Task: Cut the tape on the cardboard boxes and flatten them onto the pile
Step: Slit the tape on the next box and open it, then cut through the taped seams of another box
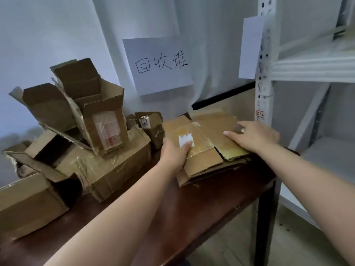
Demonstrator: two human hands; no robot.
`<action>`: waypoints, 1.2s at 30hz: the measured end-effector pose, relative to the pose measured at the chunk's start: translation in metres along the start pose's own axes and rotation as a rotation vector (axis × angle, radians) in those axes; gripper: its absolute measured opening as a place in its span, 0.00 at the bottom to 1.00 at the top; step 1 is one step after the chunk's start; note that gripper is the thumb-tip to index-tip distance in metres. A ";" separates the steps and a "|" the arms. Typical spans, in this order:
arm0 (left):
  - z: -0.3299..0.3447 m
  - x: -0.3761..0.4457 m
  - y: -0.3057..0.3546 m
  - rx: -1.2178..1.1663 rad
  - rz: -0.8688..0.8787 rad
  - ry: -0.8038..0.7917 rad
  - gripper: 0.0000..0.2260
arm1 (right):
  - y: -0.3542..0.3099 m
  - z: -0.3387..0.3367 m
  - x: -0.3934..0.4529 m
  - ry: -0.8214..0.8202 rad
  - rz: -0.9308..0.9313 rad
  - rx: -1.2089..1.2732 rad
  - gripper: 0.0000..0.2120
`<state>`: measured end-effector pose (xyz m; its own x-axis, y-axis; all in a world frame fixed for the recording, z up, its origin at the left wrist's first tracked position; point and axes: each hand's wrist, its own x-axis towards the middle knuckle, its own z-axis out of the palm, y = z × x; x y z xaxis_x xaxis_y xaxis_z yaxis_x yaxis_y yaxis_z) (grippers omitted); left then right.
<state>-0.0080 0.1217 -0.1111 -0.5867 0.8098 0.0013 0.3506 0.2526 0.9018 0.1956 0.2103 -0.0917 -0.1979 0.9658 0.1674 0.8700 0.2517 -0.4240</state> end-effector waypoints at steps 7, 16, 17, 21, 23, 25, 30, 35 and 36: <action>0.011 -0.017 -0.009 0.738 0.380 0.059 0.35 | 0.013 0.047 0.010 0.010 0.013 -0.139 0.32; 0.025 -0.009 -0.023 0.718 0.298 -0.343 0.34 | -0.002 0.044 0.009 0.104 -0.059 -0.225 0.27; 0.027 -0.004 -0.024 0.700 0.300 -0.329 0.34 | -0.006 0.045 0.008 0.091 -0.097 -0.216 0.26; 0.038 0.020 -0.025 0.697 0.303 -0.274 0.34 | -0.018 0.053 0.004 0.011 -0.201 -0.159 0.24; 0.040 0.034 -0.024 0.691 0.312 -0.259 0.33 | -0.021 0.057 0.009 -0.036 -0.204 -0.140 0.25; 0.041 0.048 -0.023 0.681 0.328 -0.256 0.31 | -0.022 0.062 0.019 -0.076 -0.188 -0.129 0.26; 0.041 0.082 -0.027 0.709 0.343 -0.163 0.26 | -0.035 0.087 0.055 -0.157 -0.170 -0.186 0.26; 0.035 0.107 -0.036 0.669 0.354 -0.167 0.22 | -0.049 0.105 0.105 -0.180 -0.204 -0.109 0.24; 0.033 0.113 -0.038 0.659 0.353 -0.167 0.22 | -0.052 0.110 0.114 -0.177 -0.216 -0.108 0.24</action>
<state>-0.0634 0.2218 -0.1592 -0.2594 0.9571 0.1291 0.8905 0.1854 0.4154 0.0782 0.3140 -0.1480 -0.4508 0.8889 0.0819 0.8405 0.4535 -0.2966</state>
